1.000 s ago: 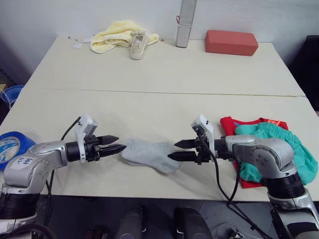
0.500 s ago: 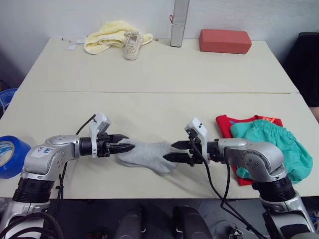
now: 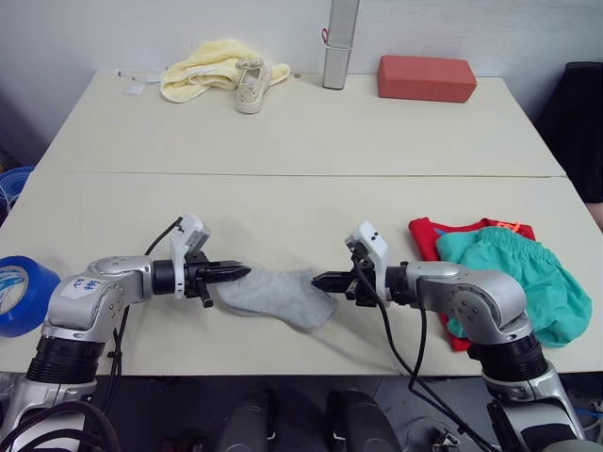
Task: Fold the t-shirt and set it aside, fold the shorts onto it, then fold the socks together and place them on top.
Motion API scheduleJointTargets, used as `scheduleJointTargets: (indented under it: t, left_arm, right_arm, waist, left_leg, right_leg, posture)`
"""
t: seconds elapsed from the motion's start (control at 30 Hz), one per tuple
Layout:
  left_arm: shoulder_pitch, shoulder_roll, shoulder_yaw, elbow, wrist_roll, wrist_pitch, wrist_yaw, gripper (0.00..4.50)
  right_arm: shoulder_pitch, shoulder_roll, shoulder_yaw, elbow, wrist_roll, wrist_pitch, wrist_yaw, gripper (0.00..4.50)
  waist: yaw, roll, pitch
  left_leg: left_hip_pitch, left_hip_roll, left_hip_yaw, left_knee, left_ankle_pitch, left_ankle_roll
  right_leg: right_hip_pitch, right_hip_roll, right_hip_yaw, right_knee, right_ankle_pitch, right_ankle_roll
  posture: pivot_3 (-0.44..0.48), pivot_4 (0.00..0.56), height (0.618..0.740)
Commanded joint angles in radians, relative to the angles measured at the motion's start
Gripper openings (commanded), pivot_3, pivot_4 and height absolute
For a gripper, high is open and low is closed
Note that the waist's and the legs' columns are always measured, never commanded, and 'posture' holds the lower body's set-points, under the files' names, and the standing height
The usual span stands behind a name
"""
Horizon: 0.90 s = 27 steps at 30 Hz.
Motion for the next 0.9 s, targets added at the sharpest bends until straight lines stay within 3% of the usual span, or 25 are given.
scheduleJointTargets:
  t: [0.03, 0.47, 0.9]
  left_arm:
    - [0.005, -0.004, 0.039, -0.024, -0.014, -0.001, 0.003, 0.03]
    - [0.135, -0.053, 0.208, -0.194, -0.135, 0.122, 0.130, 0.03]
    - [0.242, -0.115, 0.239, -0.271, -0.159, 0.137, 0.237, 0.03]
  right_arm:
    - [-0.005, -0.001, -0.005, -0.014, -0.001, -0.030, 0.022, 0.01]
    - [-0.054, -0.014, -0.026, 0.013, -0.018, -0.056, 0.066, 0.01]
    - [-0.104, -0.013, 0.005, 0.086, -0.067, -0.071, 0.090, 0.01]
  waist:
    - [0.000, 0.000, 0.000]
    - [0.000, 0.000, 0.000]
    - [-0.001, 0.000, 0.000]
  left_leg:
    - [0.000, 0.000, 0.000, 0.000, 0.000, 0.000]
    - [0.000, 0.000, 0.000, 0.000, 0.000, 0.000]
    - [0.001, 0.000, 0.000, 0.000, 0.000, 0.000]
  right_leg:
    - [0.000, 0.000, 0.000, 0.000, 0.000, 0.000]
    - [0.000, 0.000, 0.000, 0.001, 0.000, 0.000]
    - [0.000, 0.000, 0.000, 0.001, 0.000, 0.000]
  posture:
    - [0.000, 0.150, 0.740]
    - [0.000, 0.150, 0.740]
    - [0.000, 0.150, 0.740]
